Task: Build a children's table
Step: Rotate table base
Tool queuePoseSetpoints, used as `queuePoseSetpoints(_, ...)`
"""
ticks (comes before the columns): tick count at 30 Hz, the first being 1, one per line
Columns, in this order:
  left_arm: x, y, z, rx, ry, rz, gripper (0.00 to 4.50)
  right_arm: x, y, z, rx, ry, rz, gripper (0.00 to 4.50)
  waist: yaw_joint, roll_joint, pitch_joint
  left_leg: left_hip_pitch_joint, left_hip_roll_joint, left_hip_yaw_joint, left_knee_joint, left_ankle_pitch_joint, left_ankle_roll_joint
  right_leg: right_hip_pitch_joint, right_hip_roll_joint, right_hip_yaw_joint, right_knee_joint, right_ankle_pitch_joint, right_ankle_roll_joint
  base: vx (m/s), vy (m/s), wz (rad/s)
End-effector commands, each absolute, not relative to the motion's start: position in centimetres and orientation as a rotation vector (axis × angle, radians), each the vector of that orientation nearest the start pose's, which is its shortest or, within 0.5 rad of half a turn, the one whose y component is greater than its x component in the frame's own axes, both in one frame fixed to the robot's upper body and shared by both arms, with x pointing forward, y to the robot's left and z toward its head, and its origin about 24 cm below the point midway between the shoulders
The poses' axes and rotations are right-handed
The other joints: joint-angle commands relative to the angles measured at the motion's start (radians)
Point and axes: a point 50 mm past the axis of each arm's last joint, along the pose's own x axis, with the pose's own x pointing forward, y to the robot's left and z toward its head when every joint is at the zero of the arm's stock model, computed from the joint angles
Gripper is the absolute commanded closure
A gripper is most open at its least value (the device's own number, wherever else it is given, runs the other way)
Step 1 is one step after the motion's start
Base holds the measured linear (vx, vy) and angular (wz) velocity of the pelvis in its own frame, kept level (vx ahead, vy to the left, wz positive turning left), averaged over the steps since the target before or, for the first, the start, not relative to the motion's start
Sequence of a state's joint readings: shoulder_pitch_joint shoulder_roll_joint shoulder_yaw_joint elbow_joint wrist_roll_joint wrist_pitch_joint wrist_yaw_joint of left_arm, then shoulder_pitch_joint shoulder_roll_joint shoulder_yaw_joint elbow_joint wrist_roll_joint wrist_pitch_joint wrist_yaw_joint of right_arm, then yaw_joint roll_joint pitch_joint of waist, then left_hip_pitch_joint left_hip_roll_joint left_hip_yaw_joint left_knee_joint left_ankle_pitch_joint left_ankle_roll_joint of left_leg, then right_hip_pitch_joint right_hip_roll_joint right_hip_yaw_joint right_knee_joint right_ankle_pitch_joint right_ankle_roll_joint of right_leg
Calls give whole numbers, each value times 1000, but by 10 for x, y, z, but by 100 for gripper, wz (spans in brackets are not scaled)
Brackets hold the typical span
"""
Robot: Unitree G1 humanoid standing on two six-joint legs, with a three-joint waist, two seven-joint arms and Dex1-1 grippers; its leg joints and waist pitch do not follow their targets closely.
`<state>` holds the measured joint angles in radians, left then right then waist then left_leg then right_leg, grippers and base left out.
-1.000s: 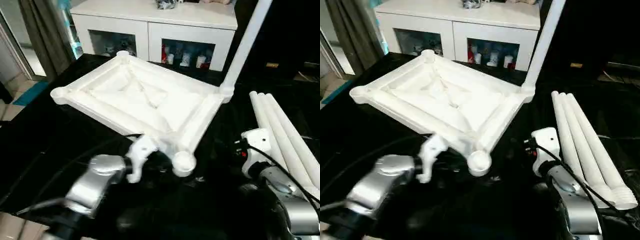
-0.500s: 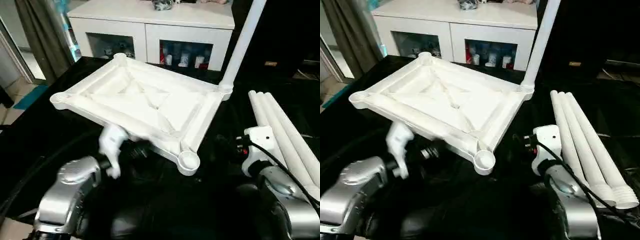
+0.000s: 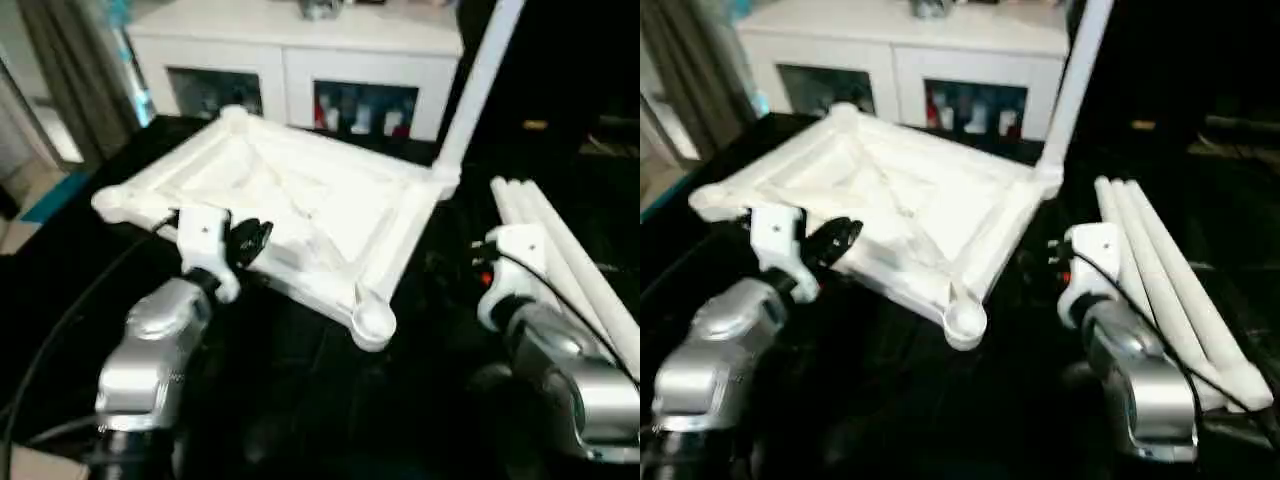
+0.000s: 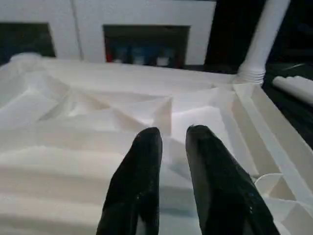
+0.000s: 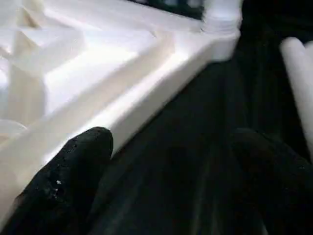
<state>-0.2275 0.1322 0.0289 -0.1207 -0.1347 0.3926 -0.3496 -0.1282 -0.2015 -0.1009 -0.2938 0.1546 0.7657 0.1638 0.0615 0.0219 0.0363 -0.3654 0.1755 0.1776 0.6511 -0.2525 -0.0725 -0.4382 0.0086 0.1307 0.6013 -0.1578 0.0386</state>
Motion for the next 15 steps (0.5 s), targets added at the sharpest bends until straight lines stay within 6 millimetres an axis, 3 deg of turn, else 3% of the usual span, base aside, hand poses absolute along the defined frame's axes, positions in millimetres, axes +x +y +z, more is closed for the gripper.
queuePoseSetpoints(1,288,146,92,84,50,-363,342,264,-177,78,-19,333,138,19,-3,-9,-54,13,9,-17,-78,-67,-64,22,26,34,-79,-248,-96,-5,80,-49)
queuePoseSetpoints(2,286,143,90,82,61,-371,342,266,-174,79,-12,324,139,19,-30,-18,-39,24,54,-54,-133,-142,-27,9,15,-62,-26,-197,-85,-37,71,-23)
queuePoseSetpoints(3,286,144,89,69,69,-364,342,270,-171,81,-19,318,141,19,-38,15,-53,42,79,-72,-142,-131,-31,21,-6,-79,-12,-143,-107,-37,71,-23)
queuePoseSetpoints(4,287,144,89,64,74,-355,342,271,-170,81,-21,318,141,19,-56,36,-51,60,140,-99,-169,-85,-37,8,-29,-125,-1,-100,-145,-34,71,1)
queuePoseSetpoints(5,287,145,90,52,67,-347,342,274,-170,82,-30,319,138,19,-72,35,-51,51,205,-130,-192,20,33,11,-61,-164,37,-84,-155,0,0,0)
queuePoseSetpoints(6,288,146,90,54,72,-342,342,277,-170,82,-32,327,129,19,-72,32,-58,63,219,-130,-182,84,83,0,-75,-177,49,-78,-164,0,0,0)
queuePoseSetpoints(7,288,147,90,56,75,-339,342,279,-171,82,-34,332,123,19,-77,22,-65,62,192,-115,-140,204,240,4,-99,-180,48,-59,-186,-2,-76,3)
queuePoseSetpoints(8,288,148,91,76,71,-341,342,281,-172,83,-37,337,107,19,-67,-2,-76,41,115,-74,-76,266,369,27,-131,-167,13,72,-299,-17,-124,-4)
queuePoseSetpoints(9,288,149,92,98,68,-341,342,284,-176,83,-63,358,81,19,-64,-38,-83,-12,0,-14,-23,236,383,75,-129,-152,-32,167,-354,-17,-124,-4)
queuePoseSetpoints(10,289,150,93,108,65,-337,342,288,-180,83,-105,378,58,19,-16,-52,-72,-44,-49,-14,18,35,269,107,-197,-108,-90,100,-396,-46,-127,4)
queuePoseSetpoints(11,289,151,94,108,64,-335,342,291,-180,84,-117,373,71,19,-15,-50,-58,-54,-33,-22,-13,61,149,107,-179,-132,-83,-83,-300,-58,-127,7)
queuePoseSetpoints(12,289,151,94,109,64,-334,342,291,-180,85,-118,370,76,19,-6,-41,-55,-48,-23,-23,-34,50,117,100,-163,-139,-87,-175,-242,-58,-127,7)
queuePoseSetpoints(13,289,151,95,112,63,-336,342,294,-182,86,-77,354,92,19,-10,-39,-49,-38,-8,-25,-62,3,86,95,-138,-146,-87,-320,-143,-52,-112,2)
queuePoseSetpoints(14,289,151,95,112,63,-336,342,294,-182,86,-77,354,92,9,-8,-31,-49,-16,6,-25,-79,-49,63,81,-123,-152,-92,-413,-80,-58,-74,6)
queuePoseSetpoints(15,289,151,96,116,59,-344,342,296,-184,88,-44,350,96,9,-11,-31,-47,-12,8,-25,-84,-74,57,78,-119,-155,-96,-447,-60,-58,-74,6)
